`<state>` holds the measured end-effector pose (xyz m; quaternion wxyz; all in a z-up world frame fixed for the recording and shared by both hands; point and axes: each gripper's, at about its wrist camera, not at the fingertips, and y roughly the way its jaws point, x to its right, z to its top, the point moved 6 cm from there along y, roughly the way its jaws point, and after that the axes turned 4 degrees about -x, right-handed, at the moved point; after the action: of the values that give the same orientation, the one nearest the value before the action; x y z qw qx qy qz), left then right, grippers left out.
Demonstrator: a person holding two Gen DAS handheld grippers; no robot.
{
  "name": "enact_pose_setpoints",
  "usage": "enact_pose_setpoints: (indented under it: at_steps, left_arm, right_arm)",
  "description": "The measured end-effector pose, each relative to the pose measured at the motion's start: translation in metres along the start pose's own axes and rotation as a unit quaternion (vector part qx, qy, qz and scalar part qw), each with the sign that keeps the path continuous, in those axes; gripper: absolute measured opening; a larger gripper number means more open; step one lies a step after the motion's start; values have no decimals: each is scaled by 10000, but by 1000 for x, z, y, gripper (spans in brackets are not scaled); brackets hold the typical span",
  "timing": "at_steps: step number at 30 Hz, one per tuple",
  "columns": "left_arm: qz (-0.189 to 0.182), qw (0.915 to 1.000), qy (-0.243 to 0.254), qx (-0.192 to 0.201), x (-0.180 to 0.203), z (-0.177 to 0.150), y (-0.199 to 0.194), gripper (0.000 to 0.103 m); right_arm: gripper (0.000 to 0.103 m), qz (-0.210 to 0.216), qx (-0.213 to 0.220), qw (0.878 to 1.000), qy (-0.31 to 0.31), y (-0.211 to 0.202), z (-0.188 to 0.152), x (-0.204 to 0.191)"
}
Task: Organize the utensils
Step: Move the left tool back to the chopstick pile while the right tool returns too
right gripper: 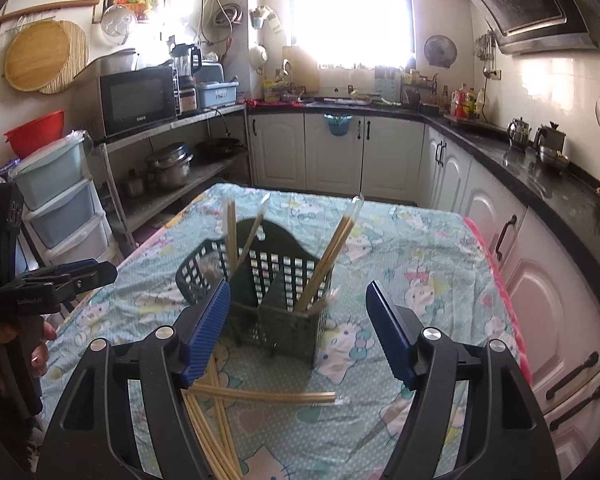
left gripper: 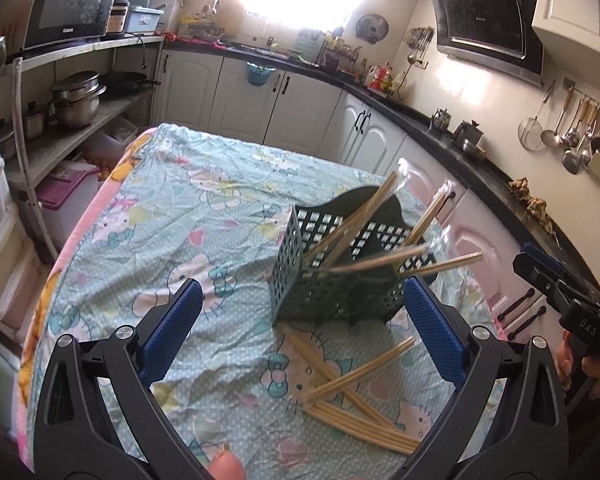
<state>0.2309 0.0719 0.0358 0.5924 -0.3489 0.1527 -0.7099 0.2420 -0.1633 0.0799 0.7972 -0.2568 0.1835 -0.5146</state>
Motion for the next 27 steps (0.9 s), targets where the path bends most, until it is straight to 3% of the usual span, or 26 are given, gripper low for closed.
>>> enact_pose_setpoints:
  at_steps: [17,27]
  left_arm:
    - [263,9985,120,-471,-15,-52,23,93]
    - [227,9961,178,-829,-18,-81,37,93]
  right_arm:
    - [68,-170,-517,9985,31,27,-50,-2]
    - [68,-266,-894,9956,74,48,-81,0]
